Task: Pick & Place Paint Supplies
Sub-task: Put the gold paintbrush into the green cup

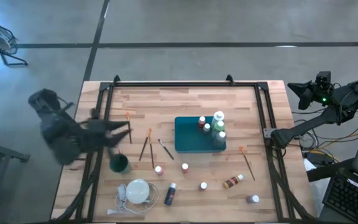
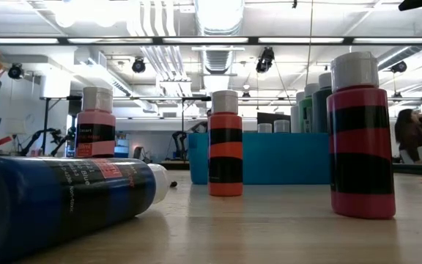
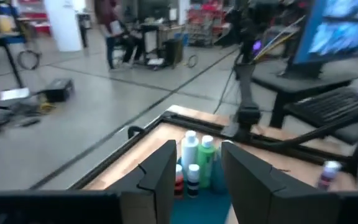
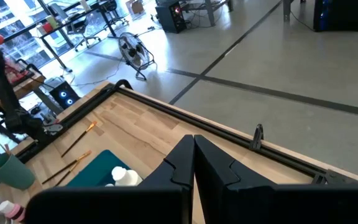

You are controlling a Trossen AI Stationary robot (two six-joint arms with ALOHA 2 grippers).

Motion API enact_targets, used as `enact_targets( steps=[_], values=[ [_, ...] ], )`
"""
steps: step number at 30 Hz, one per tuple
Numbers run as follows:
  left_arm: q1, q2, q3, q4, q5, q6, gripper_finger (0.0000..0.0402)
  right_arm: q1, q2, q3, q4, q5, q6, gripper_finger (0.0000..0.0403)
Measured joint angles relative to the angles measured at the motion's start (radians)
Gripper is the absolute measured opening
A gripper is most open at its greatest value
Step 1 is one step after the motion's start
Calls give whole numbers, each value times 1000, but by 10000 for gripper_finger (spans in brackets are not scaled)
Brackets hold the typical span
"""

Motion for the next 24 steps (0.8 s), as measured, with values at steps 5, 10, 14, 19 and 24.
enact_targets(
  steps=[5,10,14,19,24],
  values=[
    [342,19,0,99,297,17,133,0,0,0,0,0,0,9],
    [644,25,-2,51,595,-143,133,0,0,0,0,0,0,9],
    [808,27,-2,-41,740,-239,132,0,0,0,0,0,0,8],
    [921,35,-2,-200,838,-370,133,0,0,0,0,0,0,8],
    [989,30,-2,-351,898,-508,133,0,0,0,0,0,0,8]
  ],
)
